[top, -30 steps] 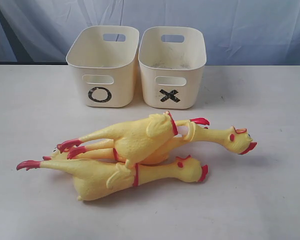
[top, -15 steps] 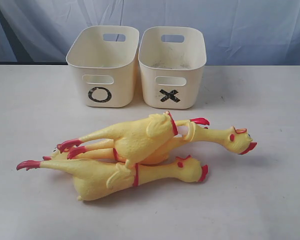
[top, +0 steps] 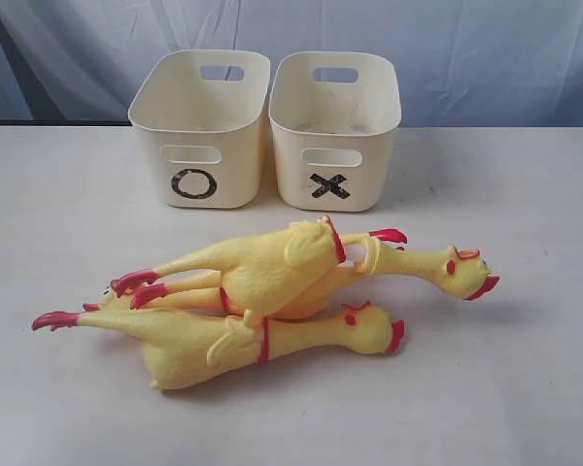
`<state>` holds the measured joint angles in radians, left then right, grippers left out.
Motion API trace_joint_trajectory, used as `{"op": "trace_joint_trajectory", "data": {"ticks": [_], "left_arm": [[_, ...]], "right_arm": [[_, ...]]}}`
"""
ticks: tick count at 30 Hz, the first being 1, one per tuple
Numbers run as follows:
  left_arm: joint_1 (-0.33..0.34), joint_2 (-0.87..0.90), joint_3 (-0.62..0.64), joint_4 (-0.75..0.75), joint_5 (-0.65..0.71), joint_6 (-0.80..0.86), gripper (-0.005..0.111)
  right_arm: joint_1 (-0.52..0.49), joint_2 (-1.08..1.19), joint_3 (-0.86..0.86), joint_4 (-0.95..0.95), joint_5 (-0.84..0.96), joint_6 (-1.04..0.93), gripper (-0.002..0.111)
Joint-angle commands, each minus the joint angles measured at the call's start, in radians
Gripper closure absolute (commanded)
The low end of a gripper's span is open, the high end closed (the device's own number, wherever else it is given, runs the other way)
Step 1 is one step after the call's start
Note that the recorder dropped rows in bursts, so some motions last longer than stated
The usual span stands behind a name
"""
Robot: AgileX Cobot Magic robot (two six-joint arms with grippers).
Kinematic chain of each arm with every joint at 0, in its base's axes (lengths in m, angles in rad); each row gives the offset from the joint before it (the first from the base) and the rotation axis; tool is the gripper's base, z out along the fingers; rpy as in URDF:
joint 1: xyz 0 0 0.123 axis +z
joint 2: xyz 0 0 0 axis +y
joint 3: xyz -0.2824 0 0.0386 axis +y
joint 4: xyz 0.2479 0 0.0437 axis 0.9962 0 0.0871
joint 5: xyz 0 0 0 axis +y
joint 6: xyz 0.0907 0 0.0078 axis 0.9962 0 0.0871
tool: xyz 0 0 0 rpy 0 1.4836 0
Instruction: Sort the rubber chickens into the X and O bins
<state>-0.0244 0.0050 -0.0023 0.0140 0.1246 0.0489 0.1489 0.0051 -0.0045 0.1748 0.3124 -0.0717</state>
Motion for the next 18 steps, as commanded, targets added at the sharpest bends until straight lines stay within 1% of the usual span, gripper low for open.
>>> {"op": "trace_joint_trajectory", "data": {"ticks": [1,4,12,15,17,18], "left_arm": [[0.002,-0.005,0.002,-0.006,-0.149,-0.011,0.107],[0.002,-0.005,0.002,-0.006,-0.198,-0.011,0.107],[0.002,-0.005,0.002,-0.014,-0.201,-0.031,0.107],[0.002,-0.005,0.002,-0.091,-0.231,-0.133,0.107],[0.002,-0.005,0.002,-0.173,-0.284,-0.239,0.107],[0.002,-0.005,0.002,-0.183,-0.307,-0.308,0.107]], "right_arm": [[0.004,-0.005,0.004,0.001,-0.008,-0.003,0.109],[0.004,-0.005,0.004,0.001,-0.008,-0.003,0.109],[0.004,-0.005,0.004,0.001,-0.008,-0.003,0.109],[0.004,-0.005,0.004,0.001,-0.008,-0.003,0.109],[0.004,-0.005,0.004,0.001,-0.008,-0.003,0.109],[0.004,-0.005,0.004,0.001,-0.008,-0.003,0.109]]}}
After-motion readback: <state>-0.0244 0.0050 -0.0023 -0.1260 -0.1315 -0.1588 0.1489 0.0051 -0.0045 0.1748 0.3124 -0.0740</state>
